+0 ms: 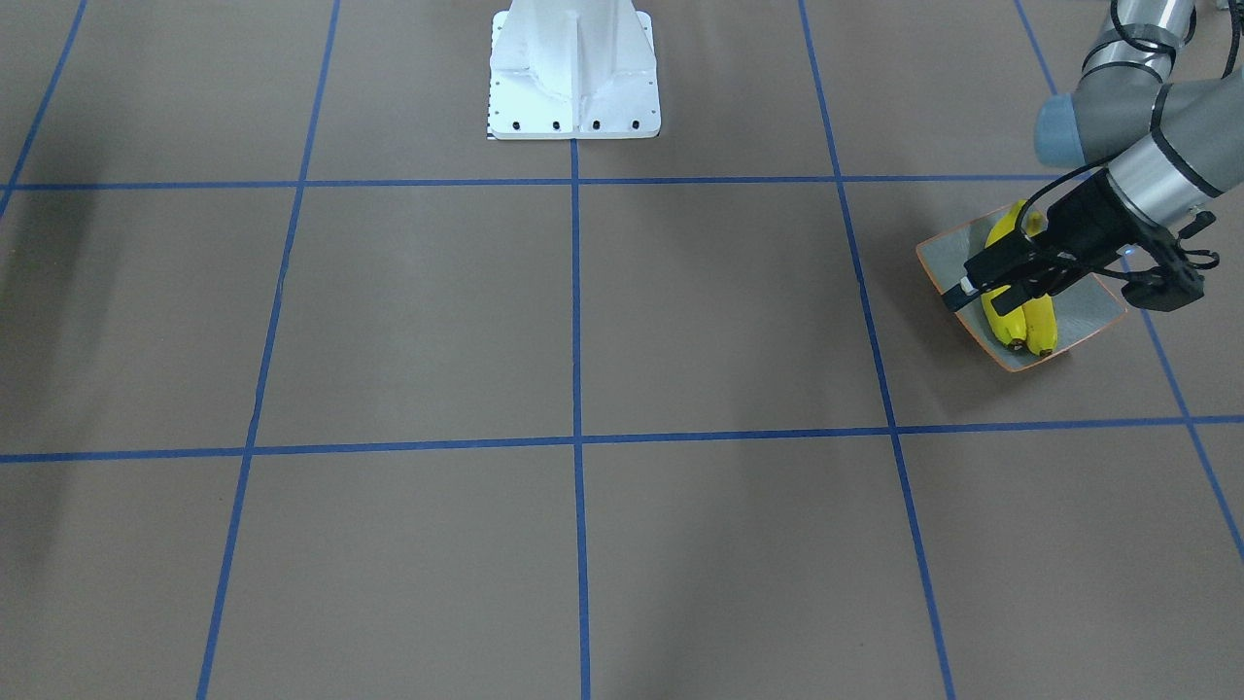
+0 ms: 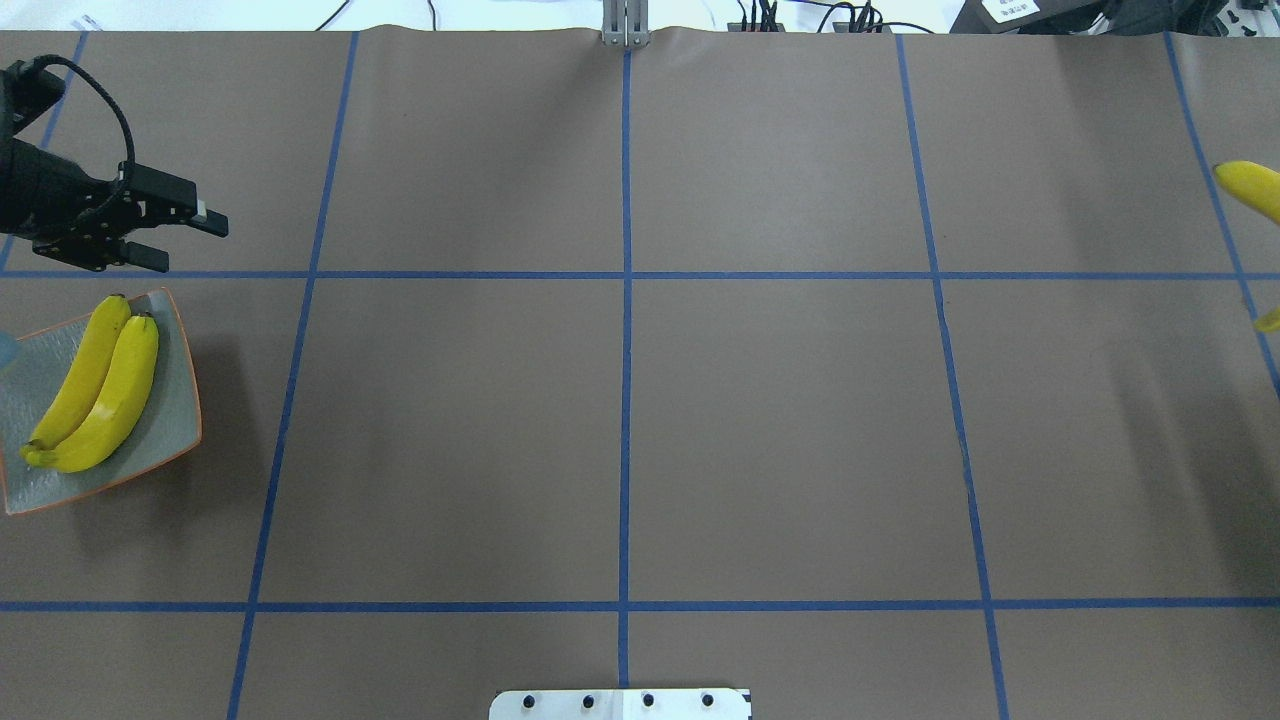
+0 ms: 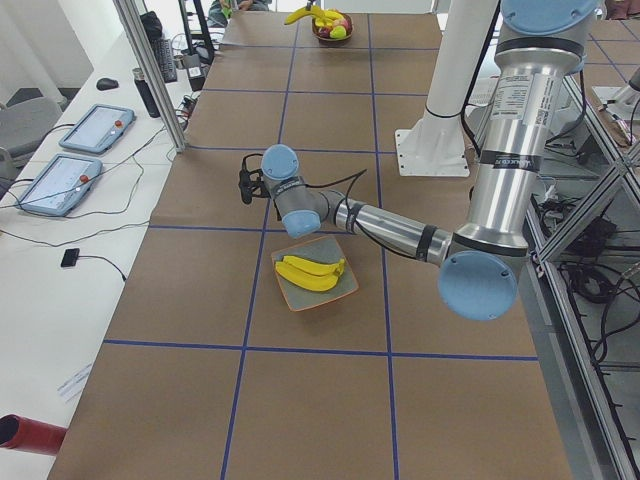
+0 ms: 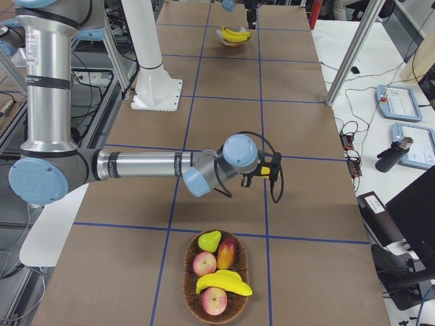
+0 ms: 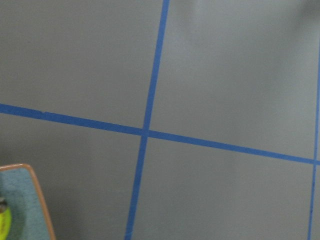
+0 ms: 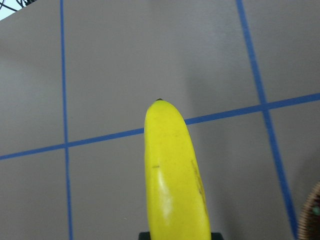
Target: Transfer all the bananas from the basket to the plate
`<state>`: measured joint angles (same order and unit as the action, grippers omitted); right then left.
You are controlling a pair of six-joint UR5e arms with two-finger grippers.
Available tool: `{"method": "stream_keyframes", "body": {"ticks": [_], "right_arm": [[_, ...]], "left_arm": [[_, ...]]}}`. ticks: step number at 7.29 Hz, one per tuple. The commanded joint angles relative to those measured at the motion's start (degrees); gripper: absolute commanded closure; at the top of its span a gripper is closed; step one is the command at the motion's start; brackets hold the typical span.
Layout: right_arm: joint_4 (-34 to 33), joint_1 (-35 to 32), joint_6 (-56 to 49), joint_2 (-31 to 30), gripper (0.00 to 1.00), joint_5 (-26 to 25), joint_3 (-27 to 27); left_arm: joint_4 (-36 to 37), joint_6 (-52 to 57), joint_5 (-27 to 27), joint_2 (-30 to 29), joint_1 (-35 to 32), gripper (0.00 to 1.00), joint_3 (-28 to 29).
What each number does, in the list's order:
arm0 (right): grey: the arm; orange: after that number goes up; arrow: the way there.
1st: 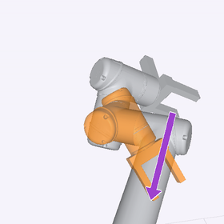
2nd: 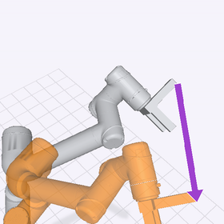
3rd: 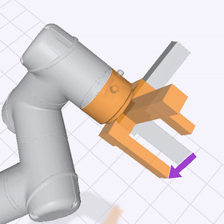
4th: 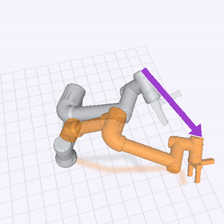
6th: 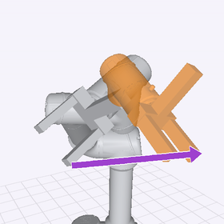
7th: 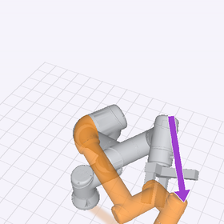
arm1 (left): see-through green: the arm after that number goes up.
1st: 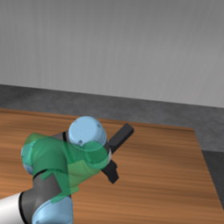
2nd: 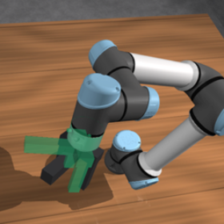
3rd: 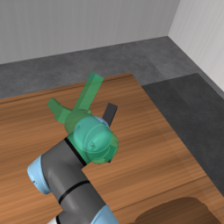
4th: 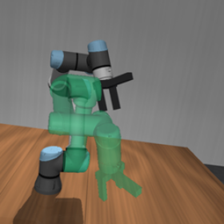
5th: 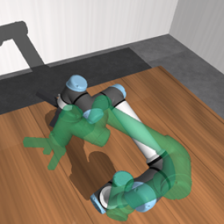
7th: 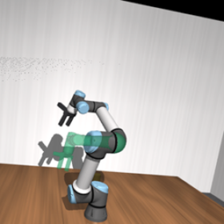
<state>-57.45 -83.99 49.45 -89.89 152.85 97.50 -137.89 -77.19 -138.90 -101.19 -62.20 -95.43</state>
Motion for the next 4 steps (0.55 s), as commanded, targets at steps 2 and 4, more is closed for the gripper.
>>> {"method": "stream_keyframes", "body": {"ticks": [2,4], "right_arm": [[0.0,23.1,31.7,17.8,1.00,-19.7,6.5],[-0.1,40.2,38.3,25.3,1.00,-37.2,7.9]], "left_arm": [[0.3,-10.3,0.1,-13.7,3.4,0.00,6.3],[0.2,-11.1,0.0,-18.8,5.6,0.01,9.0]]}}
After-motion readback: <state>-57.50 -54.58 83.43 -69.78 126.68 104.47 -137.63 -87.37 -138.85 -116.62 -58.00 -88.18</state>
